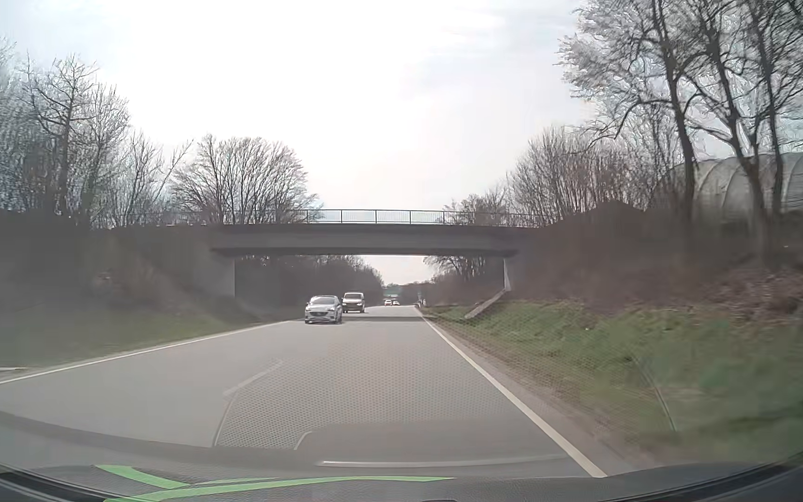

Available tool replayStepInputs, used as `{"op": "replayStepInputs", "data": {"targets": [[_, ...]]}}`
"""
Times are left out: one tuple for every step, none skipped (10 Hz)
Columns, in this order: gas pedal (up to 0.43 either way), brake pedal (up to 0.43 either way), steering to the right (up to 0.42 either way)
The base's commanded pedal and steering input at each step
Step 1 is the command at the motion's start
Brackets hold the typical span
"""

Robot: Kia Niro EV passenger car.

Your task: Follow the waypoints while adhering to traffic rules and regulations

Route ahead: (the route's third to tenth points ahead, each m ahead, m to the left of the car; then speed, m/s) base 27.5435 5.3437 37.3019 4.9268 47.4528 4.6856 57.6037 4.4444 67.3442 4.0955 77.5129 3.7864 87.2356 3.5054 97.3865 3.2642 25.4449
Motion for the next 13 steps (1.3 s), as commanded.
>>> {"op": "replayStepInputs", "data": {"targets": [[0.157,0.000,0.001],[0.157,0.000,0.001],[0.169,0.000,0.001],[0.169,0.000,0.001],[0.169,0.000,0.001],[0.177,0.000,0.001],[0.177,0.000,0.001],[0.177,0.000,0.001],[0.177,0.000,0.001],[0.177,0.000,0.001],[0.177,0.000,0.001],[0.177,0.000,0.001],[0.177,0.000,0.001]]}}
